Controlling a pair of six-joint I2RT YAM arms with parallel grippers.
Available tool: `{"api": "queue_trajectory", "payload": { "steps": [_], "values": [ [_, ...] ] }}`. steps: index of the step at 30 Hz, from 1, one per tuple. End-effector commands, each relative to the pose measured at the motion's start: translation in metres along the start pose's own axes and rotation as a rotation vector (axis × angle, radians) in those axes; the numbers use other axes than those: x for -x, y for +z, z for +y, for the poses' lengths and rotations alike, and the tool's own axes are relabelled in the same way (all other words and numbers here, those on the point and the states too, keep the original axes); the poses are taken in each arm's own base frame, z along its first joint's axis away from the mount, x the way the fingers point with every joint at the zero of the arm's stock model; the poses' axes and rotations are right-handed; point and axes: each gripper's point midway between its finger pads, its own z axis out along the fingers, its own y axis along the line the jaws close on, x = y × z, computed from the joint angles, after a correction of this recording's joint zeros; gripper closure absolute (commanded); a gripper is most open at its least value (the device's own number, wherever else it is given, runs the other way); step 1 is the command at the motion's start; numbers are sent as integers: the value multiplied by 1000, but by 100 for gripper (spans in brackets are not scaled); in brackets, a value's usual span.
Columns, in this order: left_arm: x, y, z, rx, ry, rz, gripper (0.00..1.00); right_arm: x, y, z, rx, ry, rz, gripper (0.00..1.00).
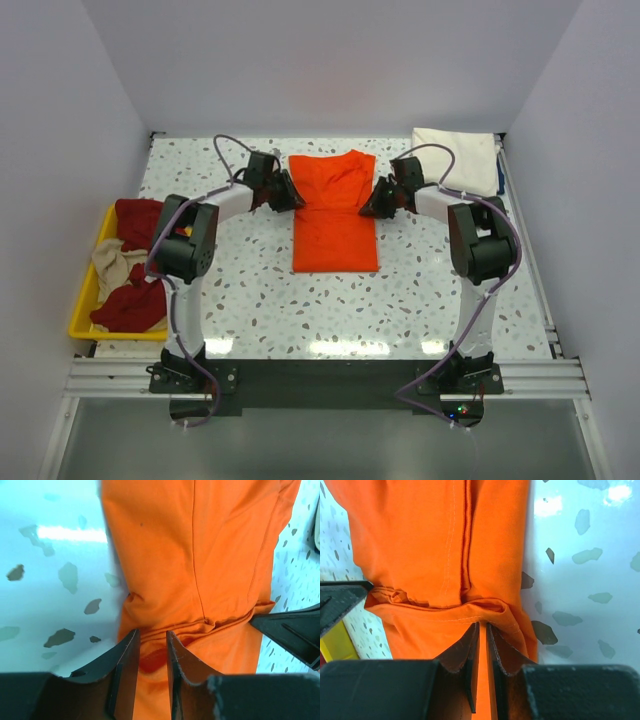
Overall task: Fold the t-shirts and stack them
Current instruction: Fold the tshirt
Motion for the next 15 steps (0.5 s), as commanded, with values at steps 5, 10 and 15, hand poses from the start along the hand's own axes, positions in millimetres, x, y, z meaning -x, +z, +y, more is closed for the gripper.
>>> {"api": "queue_trajectory", "payload": {
  "steps": [5, 10, 15],
  "values": [
    [55, -52, -33, -45, 72, -187, 67, 7, 0, 2, 61, 40, -4, 85],
    [30, -66, -28, -43, 52, -184, 70, 10, -1, -2, 71, 58, -12, 85],
    [9, -61, -31, -54, 67, -143, 78, 11, 0, -1, 80, 65, -12, 85]
  ]
}}
